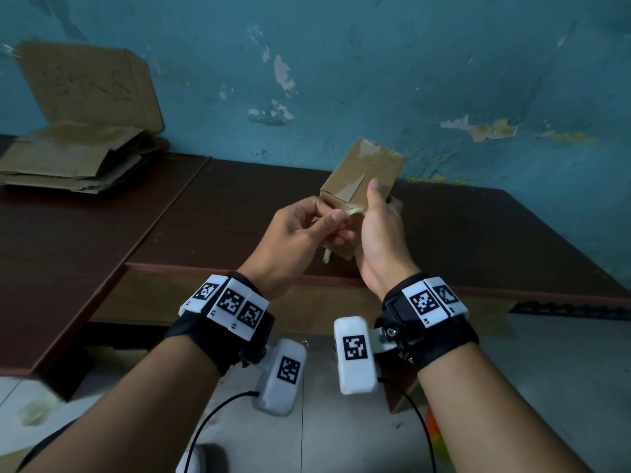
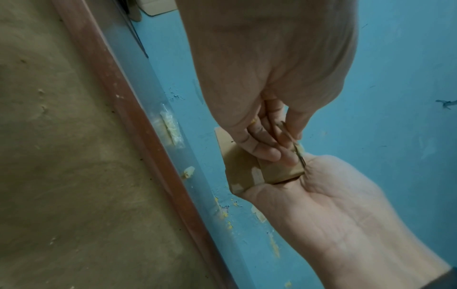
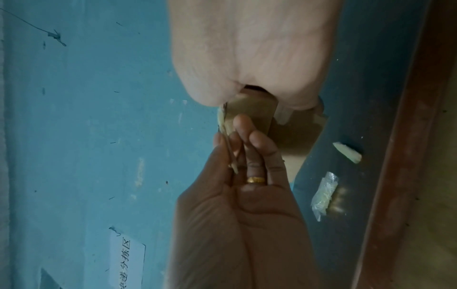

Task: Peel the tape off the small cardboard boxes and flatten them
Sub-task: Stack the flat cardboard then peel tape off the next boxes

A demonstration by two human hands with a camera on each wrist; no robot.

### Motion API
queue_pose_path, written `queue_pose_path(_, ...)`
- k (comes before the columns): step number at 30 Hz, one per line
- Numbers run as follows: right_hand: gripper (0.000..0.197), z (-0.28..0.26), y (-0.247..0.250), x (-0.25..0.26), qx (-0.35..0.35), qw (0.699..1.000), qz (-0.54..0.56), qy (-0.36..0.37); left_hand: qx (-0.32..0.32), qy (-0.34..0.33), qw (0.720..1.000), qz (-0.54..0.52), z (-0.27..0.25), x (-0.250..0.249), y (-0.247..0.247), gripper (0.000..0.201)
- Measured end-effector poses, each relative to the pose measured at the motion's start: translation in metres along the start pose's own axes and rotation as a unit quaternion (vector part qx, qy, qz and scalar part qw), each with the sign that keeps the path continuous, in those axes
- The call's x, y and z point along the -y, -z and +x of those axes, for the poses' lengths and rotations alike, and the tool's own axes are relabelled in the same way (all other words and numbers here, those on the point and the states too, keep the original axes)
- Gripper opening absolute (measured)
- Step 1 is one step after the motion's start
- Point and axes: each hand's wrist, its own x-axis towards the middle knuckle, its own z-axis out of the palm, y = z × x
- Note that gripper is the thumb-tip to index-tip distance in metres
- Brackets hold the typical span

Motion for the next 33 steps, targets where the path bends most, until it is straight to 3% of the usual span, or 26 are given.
queue_pose_path(11, 0.044, 0.005, 0.005, 0.004, 0.009, 1.000, -0.002, -0.020, 0.051, 0.040, 0.998, -0.027, 0.000, -0.002, 0.005, 0.020)
queue_pose_path(26, 0.042, 0.009, 0.004, 0.005, 0.020, 0.999, -0.003, -0.025, 0.042, 0.066, 0.996, -0.040, 0.002, -0.010, 0.006, 0.017)
queue_pose_path(33, 0.040, 0.008, 0.005, 0.008, 0.019, 0.999, -0.010, -0.025, 0.034, 0.068, 0.997, -0.010, 0.001, -0.012, 0.004, 0.033)
